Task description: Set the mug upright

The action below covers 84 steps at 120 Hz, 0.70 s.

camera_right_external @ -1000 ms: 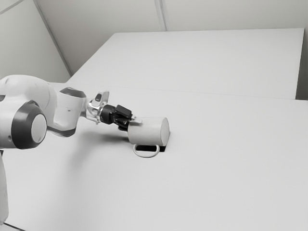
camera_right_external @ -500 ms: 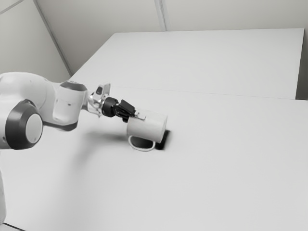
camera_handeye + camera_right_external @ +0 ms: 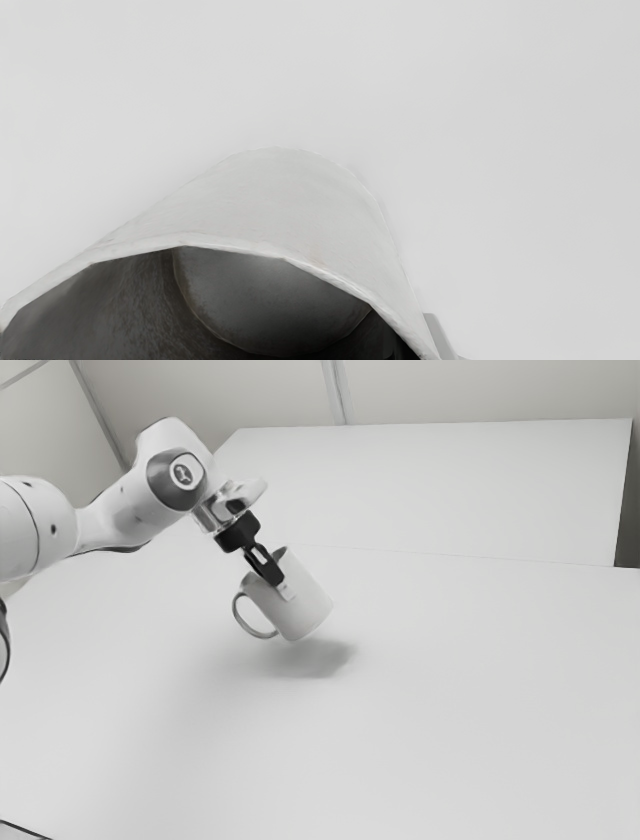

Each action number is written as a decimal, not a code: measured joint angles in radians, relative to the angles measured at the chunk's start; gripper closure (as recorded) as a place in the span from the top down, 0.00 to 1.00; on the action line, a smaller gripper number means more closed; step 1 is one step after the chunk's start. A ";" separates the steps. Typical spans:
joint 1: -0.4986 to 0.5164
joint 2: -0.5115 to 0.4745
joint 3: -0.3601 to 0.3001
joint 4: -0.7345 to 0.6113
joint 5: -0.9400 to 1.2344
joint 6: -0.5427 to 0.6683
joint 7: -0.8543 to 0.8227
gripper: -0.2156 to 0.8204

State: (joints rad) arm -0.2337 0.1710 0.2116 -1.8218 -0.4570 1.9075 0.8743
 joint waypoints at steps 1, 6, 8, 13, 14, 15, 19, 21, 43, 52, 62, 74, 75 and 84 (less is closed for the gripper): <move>-0.001 -0.001 -0.005 -0.001 0.019 0.008 -0.005 0.05; -0.002 -0.003 -0.029 -0.004 0.112 0.044 -0.029 0.05; -0.003 -0.004 -0.036 -0.007 0.145 0.057 -0.039 0.05; -0.004 -0.005 -0.052 -0.017 0.221 0.089 -0.063 0.05; -0.004 -0.005 -0.055 -0.020 0.235 0.096 -0.068 0.05; -0.004 -0.005 -0.057 -0.024 0.248 0.103 -0.073 0.05; -0.004 -0.005 -0.064 -0.038 0.296 0.128 -0.092 0.05; -0.004 -0.004 -0.066 -0.045 0.316 0.142 -0.100 0.05; 0.000 0.005 -0.072 -0.118 0.434 0.263 -0.185 0.04; 0.000 0.007 -0.072 -0.140 0.450 0.296 -0.214 0.04; 0.000 0.008 -0.072 -0.154 0.459 0.324 -0.243 0.04; 0.000 0.008 -0.072 -0.169 0.465 0.347 -0.275 0.04; 0.000 0.008 -0.072 -0.170 0.465 0.349 -0.278 0.04; 0.000 0.009 -0.072 -0.176 0.467 0.360 -0.299 0.03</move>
State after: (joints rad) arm -0.2333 0.1802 0.1394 -1.9982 0.0104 2.2679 0.5756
